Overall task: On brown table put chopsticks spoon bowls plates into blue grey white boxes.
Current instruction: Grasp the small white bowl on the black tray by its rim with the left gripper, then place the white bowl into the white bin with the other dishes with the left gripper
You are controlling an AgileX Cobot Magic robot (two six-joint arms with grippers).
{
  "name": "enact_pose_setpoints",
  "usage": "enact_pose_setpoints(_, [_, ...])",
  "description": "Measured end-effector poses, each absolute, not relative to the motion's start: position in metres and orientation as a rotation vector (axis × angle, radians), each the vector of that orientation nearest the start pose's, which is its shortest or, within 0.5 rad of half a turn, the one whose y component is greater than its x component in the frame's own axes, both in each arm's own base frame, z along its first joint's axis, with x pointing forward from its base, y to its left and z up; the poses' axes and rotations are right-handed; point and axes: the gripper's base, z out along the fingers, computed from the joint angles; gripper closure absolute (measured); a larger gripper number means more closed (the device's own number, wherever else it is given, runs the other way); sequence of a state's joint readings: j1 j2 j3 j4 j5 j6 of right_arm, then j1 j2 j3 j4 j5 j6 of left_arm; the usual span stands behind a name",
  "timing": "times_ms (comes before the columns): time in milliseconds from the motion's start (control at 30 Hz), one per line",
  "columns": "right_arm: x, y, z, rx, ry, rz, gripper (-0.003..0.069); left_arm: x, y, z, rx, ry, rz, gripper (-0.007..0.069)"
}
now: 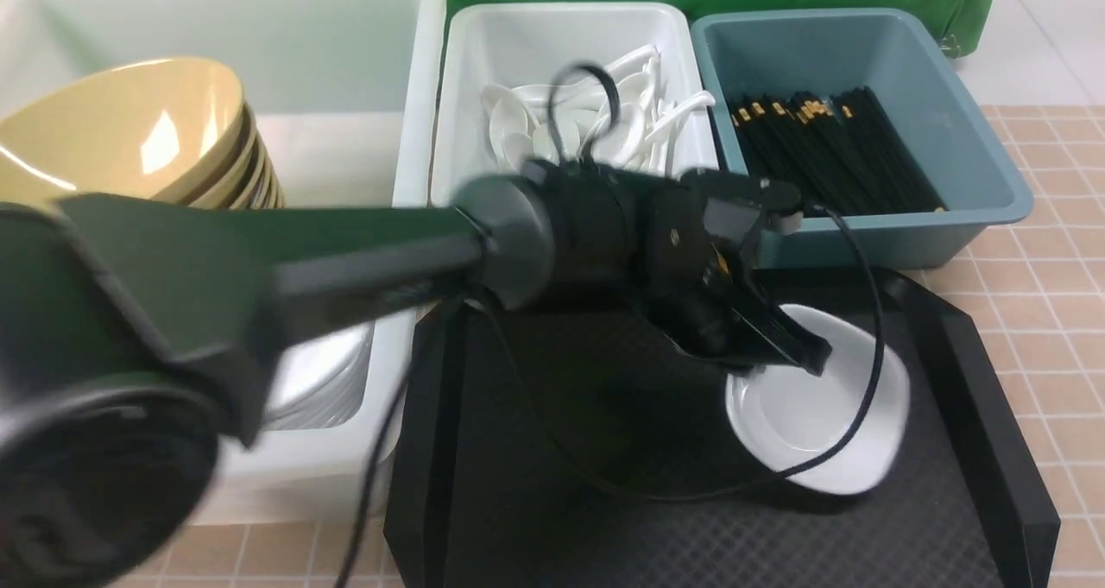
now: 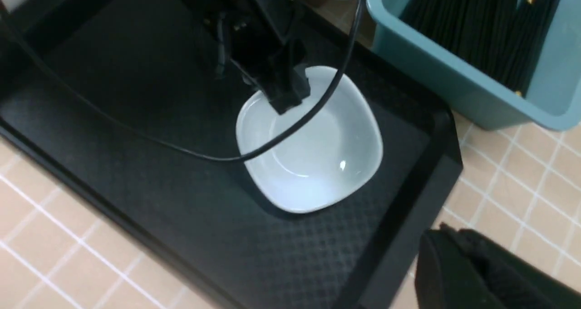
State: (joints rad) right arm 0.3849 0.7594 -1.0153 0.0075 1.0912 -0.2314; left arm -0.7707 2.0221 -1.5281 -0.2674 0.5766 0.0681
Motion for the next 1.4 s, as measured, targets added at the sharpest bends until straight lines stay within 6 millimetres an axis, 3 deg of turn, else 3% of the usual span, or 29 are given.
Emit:
enact_pose_setpoints(67, [0.11, 0.051, 0.395, -0.74, 2.176, 0.154, 0.061, 0.303, -0.3, 0.255, 0.905, 2.414, -0.483, 0.0619])
enact_pose_setpoints(100, [0.11, 0.051, 0.395, -0.74, 2.174, 0.154, 0.061, 0.301, -0.297, 0.259, 0.91, 2.418, -0.477, 0.0619])
enact_pose_setpoints(133, [0.112, 0.059, 0.403, -0.785, 2.131, 0.221, 0.061, 0.292, -0.28, 0.295, 0.914, 2.361, -0.455, 0.0619])
enact_pose_setpoints(233, [0.122, 0.075, 0.417, -0.879, 2.061, 0.352, 0.061, 0.268, -0.23, 0.358, 0.844, 2.284, -0.424, 0.0619])
enact_pose_setpoints(267, [0.128, 0.083, 0.423, -0.92, 2.029, 0.407, 0.061, 0.259, -0.209, 0.374, 0.797, 2.275, -0.413, 0.0619])
enact_pose_setpoints(367, [0.145, 0.102, 0.433, -0.998, 1.979, 0.491, 0.061, 0.236, -0.147, 0.394, 0.643, 2.295, -0.356, 0.0619])
enact_pose_setpoints(467, [0.159, 0.123, 0.438, -1.07, 1.947, 0.533, 0.061, 0.218, -0.09, 0.391, 0.433, 2.345, -0.278, 0.0619])
enact_pose_setpoints(567, [0.165, 0.151, 0.438, -1.166, 1.901, 0.58, 0.061, 0.207, -0.052, 0.382, 0.253, 2.377, -0.239, 0.0619])
enact_pose_setpoints(767, [0.169, 0.194, 0.426, -1.288, 1.858, 0.578, 0.061, 0.209, -0.011, 0.353, 0.054, 2.438, -0.208, 0.0619])
enact_pose_setpoints(1000, [0.178, 0.2, 0.415, -1.302, 1.897, 0.508, 0.061, 0.223, 0.006, 0.32, -0.021, 2.477, -0.177, 0.0609])
enact_pose_setpoints(1133, [0.18, 0.2, 0.416, -1.29, 1.888, 0.494, 0.061, 0.235, 0.0, 0.307, 0.047, 2.508, -0.223, 0.0524])
enact_pose_setpoints(1200, [0.179, 0.2, 0.416, -1.29, 1.887, 0.493, 0.061, 0.24, -0.005, 0.302, 0.109, 2.523, -0.244, 0.0421])
enact_pose_setpoints(1233, [0.179, 0.2, 0.416, -1.29, 1.887, 0.493, 0.061, 0.24, -0.005, 0.301, 0.116, 2.523, -0.243, 0.0421])
enact_pose_setpoints(1267, [0.179, 0.2, 0.416, -1.291, 1.887, 0.491, 0.061, 0.241, -0.007, 0.299, 0.159, 2.534, -0.245, 0.0337])
enact_pose_setpoints(1400, [0.181, 0.199, 0.415, -1.298, 1.885, 0.462, 0.061, 0.239, -0.006, 0.3, 0.242, 2.536, -0.201, 0.013])
